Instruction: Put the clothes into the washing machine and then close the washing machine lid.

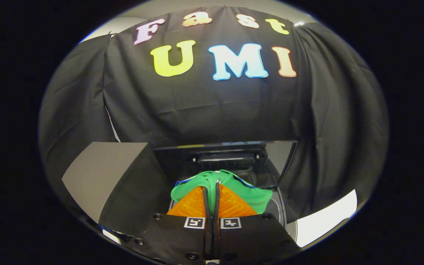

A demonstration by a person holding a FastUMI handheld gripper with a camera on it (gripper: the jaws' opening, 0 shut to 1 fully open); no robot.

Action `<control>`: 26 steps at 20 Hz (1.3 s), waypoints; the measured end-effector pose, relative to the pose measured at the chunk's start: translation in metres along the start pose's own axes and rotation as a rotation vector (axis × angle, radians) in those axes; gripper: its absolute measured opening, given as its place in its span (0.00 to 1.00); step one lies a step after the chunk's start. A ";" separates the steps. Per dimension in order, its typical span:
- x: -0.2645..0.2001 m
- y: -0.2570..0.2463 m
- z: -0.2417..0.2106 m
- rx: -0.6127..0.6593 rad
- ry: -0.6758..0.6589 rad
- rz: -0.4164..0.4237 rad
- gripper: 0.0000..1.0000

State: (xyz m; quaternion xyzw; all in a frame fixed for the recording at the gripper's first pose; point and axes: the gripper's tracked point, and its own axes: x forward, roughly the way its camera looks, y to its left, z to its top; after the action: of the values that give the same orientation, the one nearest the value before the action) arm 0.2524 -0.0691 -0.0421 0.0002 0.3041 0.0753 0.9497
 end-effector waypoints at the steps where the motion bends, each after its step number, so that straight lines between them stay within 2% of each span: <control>1: 0.008 -0.003 -0.008 0.004 0.015 -0.006 0.01; 6: 0.047 -0.019 -0.046 0.008 0.088 -0.042 0.01; 14: 0.096 -0.038 -0.106 0.084 0.230 -0.094 0.01; 20: 0.124 -0.045 -0.160 0.057 0.329 -0.137 0.01; 26: 0.134 -0.040 -0.183 0.024 0.417 -0.128 0.02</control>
State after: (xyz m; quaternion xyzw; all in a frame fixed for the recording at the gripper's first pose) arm 0.2600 -0.0981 -0.2698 -0.0234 0.4941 0.0095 0.8690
